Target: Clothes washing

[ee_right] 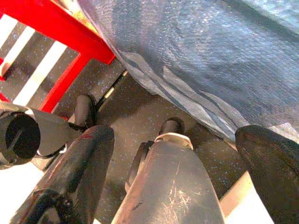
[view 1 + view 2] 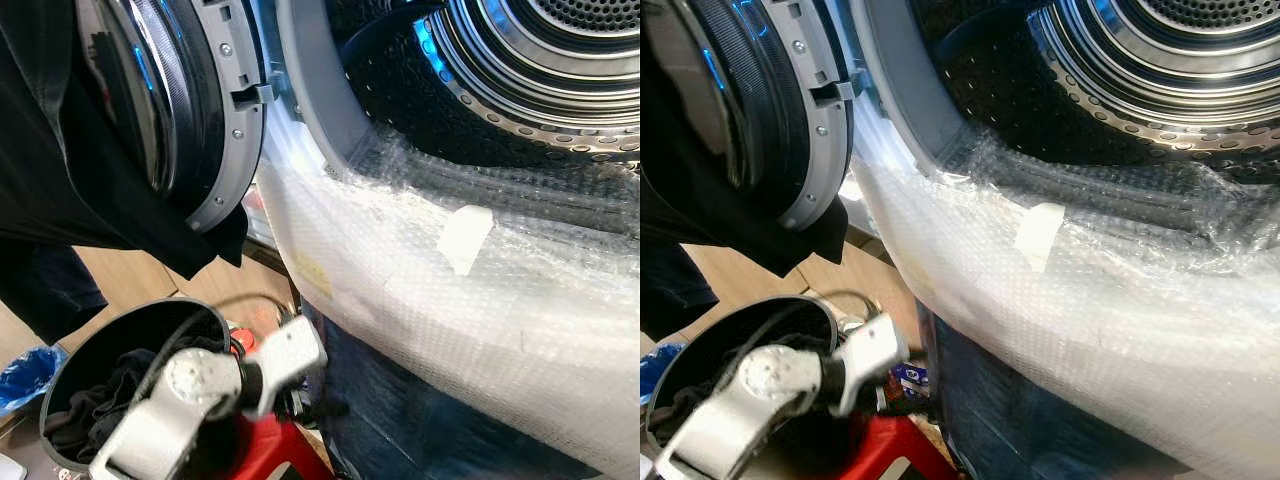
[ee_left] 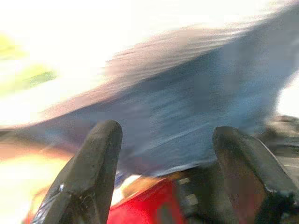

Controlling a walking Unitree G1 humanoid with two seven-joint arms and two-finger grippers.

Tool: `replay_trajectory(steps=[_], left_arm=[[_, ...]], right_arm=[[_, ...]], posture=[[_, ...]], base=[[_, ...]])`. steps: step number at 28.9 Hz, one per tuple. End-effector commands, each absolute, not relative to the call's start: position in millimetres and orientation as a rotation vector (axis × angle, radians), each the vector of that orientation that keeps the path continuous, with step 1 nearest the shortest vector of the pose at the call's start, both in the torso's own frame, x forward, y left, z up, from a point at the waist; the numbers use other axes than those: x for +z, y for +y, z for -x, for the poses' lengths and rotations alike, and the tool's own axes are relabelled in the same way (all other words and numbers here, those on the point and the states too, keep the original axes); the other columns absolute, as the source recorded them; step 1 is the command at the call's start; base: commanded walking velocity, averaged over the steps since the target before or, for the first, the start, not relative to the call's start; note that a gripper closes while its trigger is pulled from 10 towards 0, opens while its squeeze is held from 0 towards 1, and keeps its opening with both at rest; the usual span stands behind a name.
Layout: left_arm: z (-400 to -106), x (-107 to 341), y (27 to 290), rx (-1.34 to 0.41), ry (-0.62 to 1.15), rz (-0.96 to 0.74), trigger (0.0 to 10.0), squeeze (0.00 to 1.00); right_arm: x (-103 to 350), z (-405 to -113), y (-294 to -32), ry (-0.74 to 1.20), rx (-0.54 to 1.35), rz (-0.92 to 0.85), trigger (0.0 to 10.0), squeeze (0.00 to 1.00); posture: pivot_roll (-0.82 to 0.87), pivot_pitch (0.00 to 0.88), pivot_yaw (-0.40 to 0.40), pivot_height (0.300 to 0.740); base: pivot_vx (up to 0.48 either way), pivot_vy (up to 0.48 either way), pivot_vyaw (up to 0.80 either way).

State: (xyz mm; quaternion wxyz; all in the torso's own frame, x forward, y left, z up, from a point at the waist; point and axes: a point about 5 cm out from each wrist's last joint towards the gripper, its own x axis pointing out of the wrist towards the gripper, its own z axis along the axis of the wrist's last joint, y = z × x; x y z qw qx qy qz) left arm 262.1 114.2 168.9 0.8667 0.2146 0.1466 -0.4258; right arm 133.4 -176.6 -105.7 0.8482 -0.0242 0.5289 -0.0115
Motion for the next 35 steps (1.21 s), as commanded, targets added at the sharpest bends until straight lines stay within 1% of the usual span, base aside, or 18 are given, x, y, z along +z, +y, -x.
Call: replay_trajectory(steps=[1,3,5,6,7,8,10,15,17,19,20,23,24,25,26,30,31,35], left_arm=[[-264.4,181.6,130.9,-0.748,0.31,-0.463,10.0,0.0],[-263.9,183.9,134.3,-0.718,0.316,-0.455,10.0,0.0],[-263.6,188.1,146.6,-0.615,0.333,-0.466,10.0,0.0],[-263.6,188.1,146.6,-0.615,0.333,-0.466,10.0,0.0],[-263.3,189.9,152.7,-0.552,0.341,-0.453,10.0,0.0],[-263.3,189.9,152.7,-0.552,0.341,-0.453,10.0,0.0],[-261.5,192.9,160.9,-0.464,0.343,-0.423,10.0,0.0],[-263.3,176.5,217.2,-0.043,0.393,-0.371,10.0,0.0],[-266.2,173.6,234.8,0.07,0.39,-0.328,10.0,0.0],[-265.7,171.2,244.8,0.142,0.38,-0.297,10.0,0.0],[-265.7,171.2,244.8,0.142,0.38,-0.297,10.0,0.0],[-263.3,169.5,256.3,0.24,0.364,-0.304,10.0,0.0],[-262.3,169.2,261.5,0.28,0.344,-0.288,10.0,0.0],[-262.3,169.2,261.5,0.28,0.344,-0.288,10.0,0.0],[-262.0,164.3,266.9,0.302,0.337,-0.246,10.0,0.0],[-261.8,152.2,262.7,0.262,0.307,-0.213,10.0,0.0],[-259.6,143.3,266.1,0.304,0.33,-0.202,10.0,0.0],[-258.6,135.8,270.5,0.353,0.339,-0.16,10.0,0.0]], right_arm=[[-113.6,-109.0,-175.0,1.199,-0.034,0.032,10.0,0.0],[-113.7,-108.3,-175.7,1.201,-0.035,0.032,10.0,0.0],[-114.0,-106.8,-176.3,1.205,-0.04,0.026,10.0,0.0],[-114.0,-106.8,-176.3,1.205,-0.04,0.026,10.0,0.0],[-114.1,-106.3,-176.5,1.205,-0.05,0.014,10.0,0.0],[-114.1,-106.3,-176.5,1.205,-0.05,0.014,10.0,0.0],[-113.8,-107.2,-177.1,1.199,-0.071,-0.006,10.0,0.0],[-111.5,-115.7,-177.8,1.18,-0.068,0.0,10.0,0.0],[-110.3,-120.0,-177.4,1.17,-0.067,0.0,10.0,0.0],[-109.5,-123.0,-176.3,1.163,-0.065,-0.001,10.0,0.0],[-109.5,-123.0,-176.3,1.163,-0.065,-0.001,10.0,0.0],[-108.4,-127.0,-174.4,1.15,-0.067,-0.007,10.0,0.0],[-108.2,-128.1,-173.4,1.147,-0.067,-0.009,10.0,0.0],[-108.2,-128.1,-173.4,1.147,-0.067,-0.009,10.0,0.0],[-108.2,-128.4,-171.6,1.146,-0.065,-0.01,10.0,0.0],[-108.2,-129.3,-167.3,1.144,-0.059,-0.014,10.0,0.0],[-108.0,-130.4,-165.8,1.141,-0.059,-0.017,10.0,0.0],[-107.4,-132.2,-164.8,1.134,-0.064,-0.027,10.0,0.0]], posture=[[0.06,0.033,0.163,0.74],[0.07,0.036,0.158,0.74],[0.08,0.037,0.157,0.74],[0.08,0.037,0.157,0.74],[0.08,0.037,0.157,0.74],[0.08,0.037,0.157,0.74],[0.09,0.04,0.158,0.74],[0.09,0.039,0.158,0.74],[0.1,0.037,0.153,0.74],[0.1,0.037,0.153,0.74],[0.1,0.037,0.153,0.74],[0.1,0.035,0.159,0.74],[0.1,0.035,0.16,0.74],[0.1,0.035,0.16,0.74],[0.11,0.033,0.162,0.74],[0.1,0.035,0.166,0.74],[0.1,0.037,0.167,0.74],[0.09,0.043,0.165,0.74]], base=[[0.0,0.0,0.0],[0.0,0.0,0.0],[0.0,0.0,0.0],[0.0,0.0,0.0],[0.0,0.0,0.0],[0.0,0.0,0.0],[0.0,0.0,0.0],[0.0,0.0,0.0],[0.0,0.0,0.0],[0.0,0.0,0.0],[0.0,0.0,0.0],[0.0,0.0,0.0],[0.0,0.0,0.0],[0.0,0.0,0.0],[0.0,0.0,0.0],[0.0,0.0,0.0],[0.0,0.0,0.0],[0.0,0.0,0.0]])
